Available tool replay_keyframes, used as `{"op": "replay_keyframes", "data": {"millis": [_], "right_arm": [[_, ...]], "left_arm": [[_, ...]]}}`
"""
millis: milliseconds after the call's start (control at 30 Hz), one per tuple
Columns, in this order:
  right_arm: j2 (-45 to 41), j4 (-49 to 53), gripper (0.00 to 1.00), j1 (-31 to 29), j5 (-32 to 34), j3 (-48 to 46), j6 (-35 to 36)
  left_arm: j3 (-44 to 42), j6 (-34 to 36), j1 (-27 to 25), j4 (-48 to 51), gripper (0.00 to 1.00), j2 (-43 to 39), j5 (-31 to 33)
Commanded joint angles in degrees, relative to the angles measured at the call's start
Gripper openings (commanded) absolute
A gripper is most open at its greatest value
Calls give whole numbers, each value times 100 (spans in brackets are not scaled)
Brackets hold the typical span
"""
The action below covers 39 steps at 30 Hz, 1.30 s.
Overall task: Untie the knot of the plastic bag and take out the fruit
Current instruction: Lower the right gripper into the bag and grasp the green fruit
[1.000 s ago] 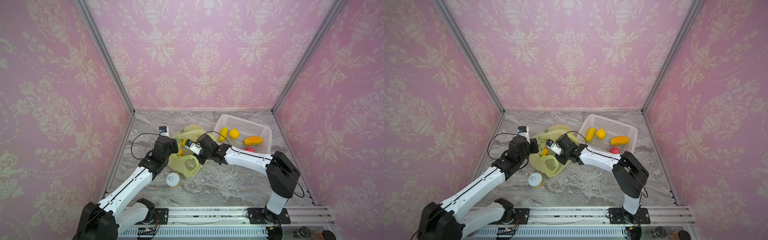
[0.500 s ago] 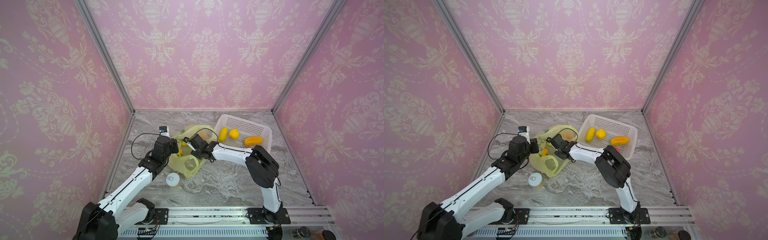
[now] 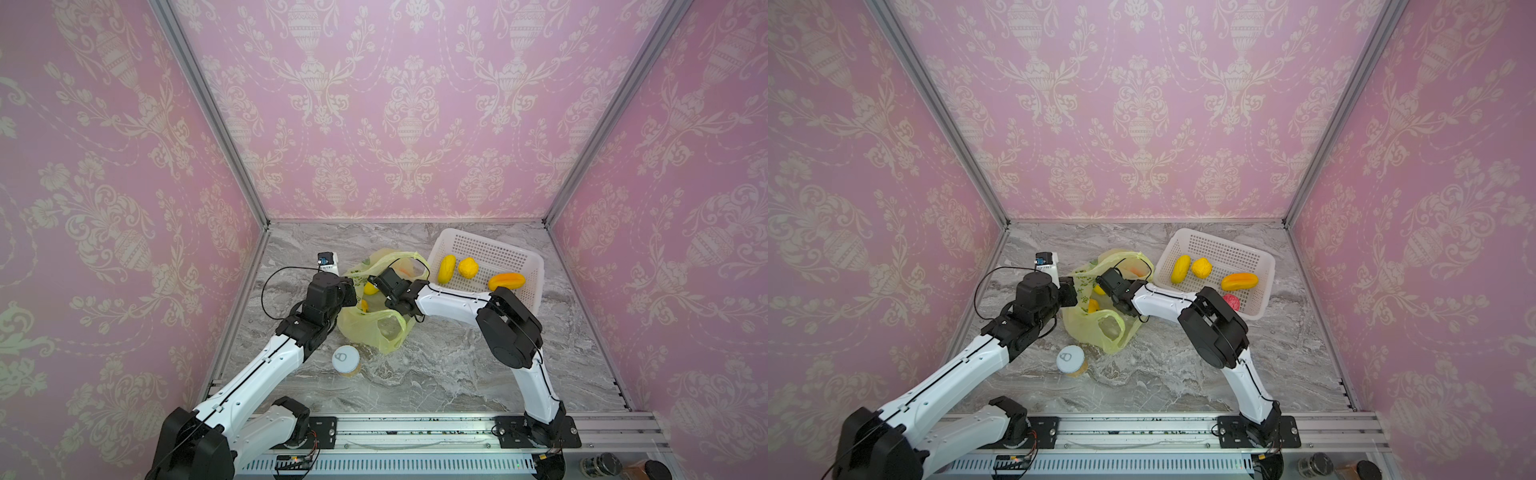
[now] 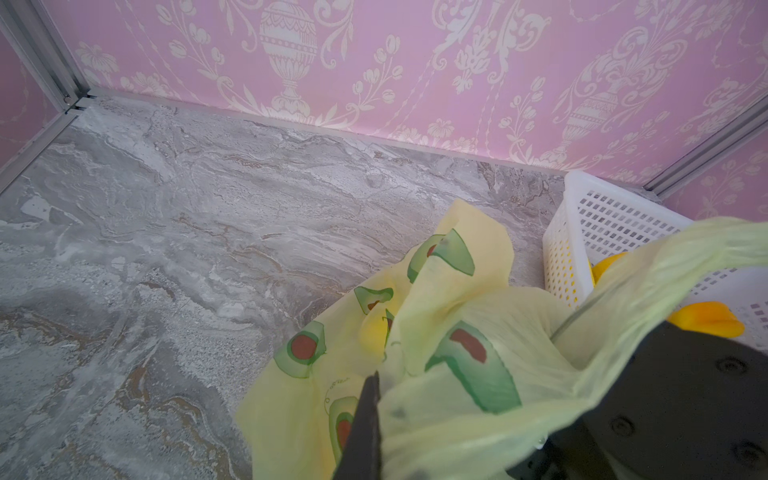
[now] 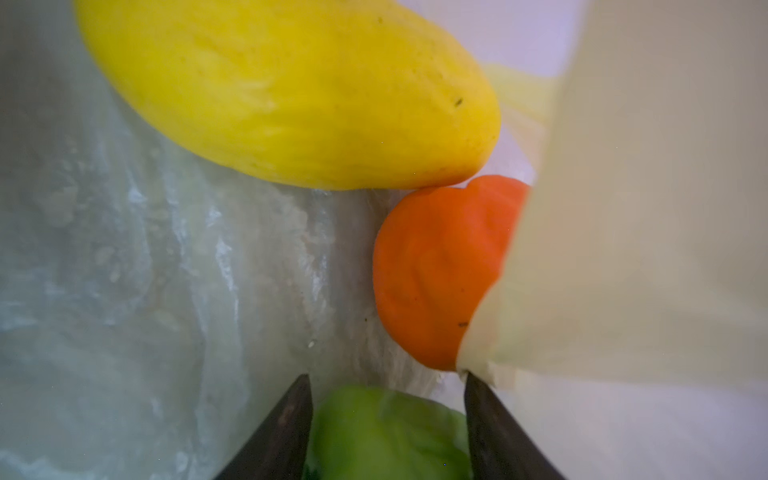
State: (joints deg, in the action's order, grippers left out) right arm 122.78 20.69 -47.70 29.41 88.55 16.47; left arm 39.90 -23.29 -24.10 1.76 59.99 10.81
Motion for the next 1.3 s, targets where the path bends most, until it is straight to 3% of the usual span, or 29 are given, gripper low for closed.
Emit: {"op": "replay_keyframes", "data": {"millis": [0, 100, 167, 333, 467, 600, 933, 1267], "right_arm": [[-219, 366, 46, 26, -94, -84, -163], [-645, 141, 37, 10, -418, -432, -236], [-920, -68, 37, -11, -626, -699, -232], [-1241, -48, 58, -32, -656, -957, -238], [-1039, 513, 73, 1, -388, -832, -165], [-749, 966, 84, 57, -649, -566, -258], [-220, 1494, 83, 151, -713, -25, -352], [-115, 1101, 77, 217, -1626, 60, -251]], "left_arm": [[-105, 17, 37, -9, 0, -106, 41], [-105, 17, 37, 0, 0, -67, 78], [-94, 12, 37, 0, 0, -44, 47], [-96, 13, 36, -2, 0, -22, 87], [-88, 26, 32, -9, 0, 17, 91], [-88, 34, 37, -10, 0, 48, 123], [-88, 32, 37, 0, 0, -20, 106], [-88, 44, 37, 19, 0, -49, 121]]}}
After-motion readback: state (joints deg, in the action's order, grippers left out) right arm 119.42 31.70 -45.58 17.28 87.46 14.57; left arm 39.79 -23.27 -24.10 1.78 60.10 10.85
